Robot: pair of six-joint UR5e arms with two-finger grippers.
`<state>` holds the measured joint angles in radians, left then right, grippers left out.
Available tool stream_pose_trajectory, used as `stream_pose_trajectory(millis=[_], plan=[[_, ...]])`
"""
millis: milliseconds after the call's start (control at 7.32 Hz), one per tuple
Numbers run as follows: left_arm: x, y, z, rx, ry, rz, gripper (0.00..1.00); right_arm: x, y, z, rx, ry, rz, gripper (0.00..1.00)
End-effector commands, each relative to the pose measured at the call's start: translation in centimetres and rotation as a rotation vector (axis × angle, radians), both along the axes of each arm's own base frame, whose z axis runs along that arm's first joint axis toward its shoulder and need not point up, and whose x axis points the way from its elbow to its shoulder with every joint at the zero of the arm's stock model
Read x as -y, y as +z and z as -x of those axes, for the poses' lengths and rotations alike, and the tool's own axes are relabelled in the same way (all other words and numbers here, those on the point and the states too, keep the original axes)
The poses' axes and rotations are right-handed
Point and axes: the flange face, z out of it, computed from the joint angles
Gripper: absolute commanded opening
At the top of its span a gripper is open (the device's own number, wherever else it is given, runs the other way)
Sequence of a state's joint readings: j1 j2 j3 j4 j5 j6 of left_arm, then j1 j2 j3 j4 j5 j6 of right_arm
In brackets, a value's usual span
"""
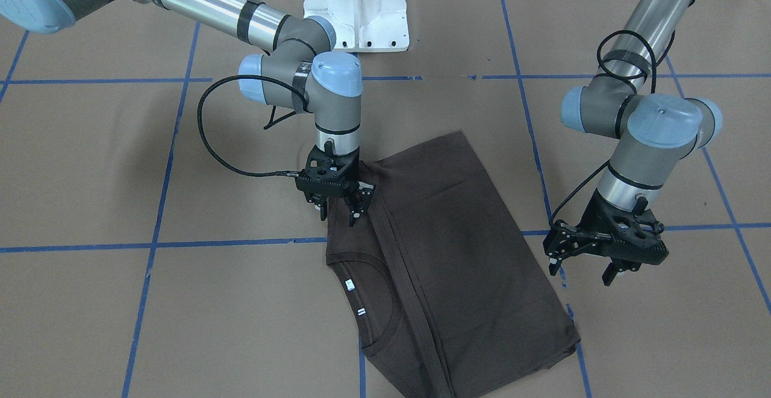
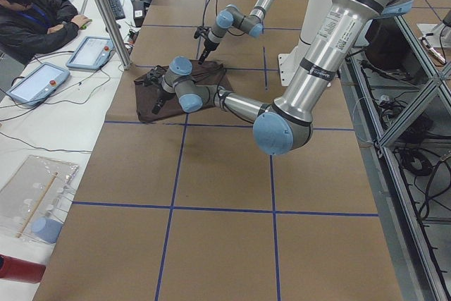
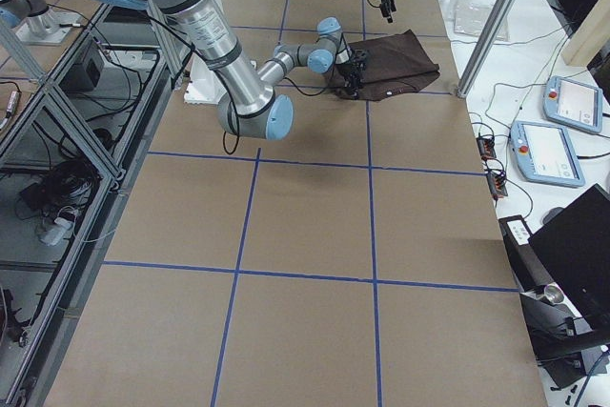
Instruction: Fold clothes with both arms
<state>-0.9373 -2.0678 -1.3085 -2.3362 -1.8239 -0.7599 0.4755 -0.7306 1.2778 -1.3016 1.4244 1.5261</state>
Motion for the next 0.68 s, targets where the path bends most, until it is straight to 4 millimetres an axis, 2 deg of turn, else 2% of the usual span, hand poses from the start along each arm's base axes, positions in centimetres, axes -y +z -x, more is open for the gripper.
stream_pose_trajectory(millis=[0,547], plan=[[0.01,0.08,-0.01,0.002,0.001,0.000,1.00,-0.48,0.28,0.40,-0.007,0.001,-0.004,0.63],[0.05,0.53,-0.03,0.007,0.000,0.008,1.00,-0.66,0.44,0.52,-0.012,0.000,-0.004,0.62]])
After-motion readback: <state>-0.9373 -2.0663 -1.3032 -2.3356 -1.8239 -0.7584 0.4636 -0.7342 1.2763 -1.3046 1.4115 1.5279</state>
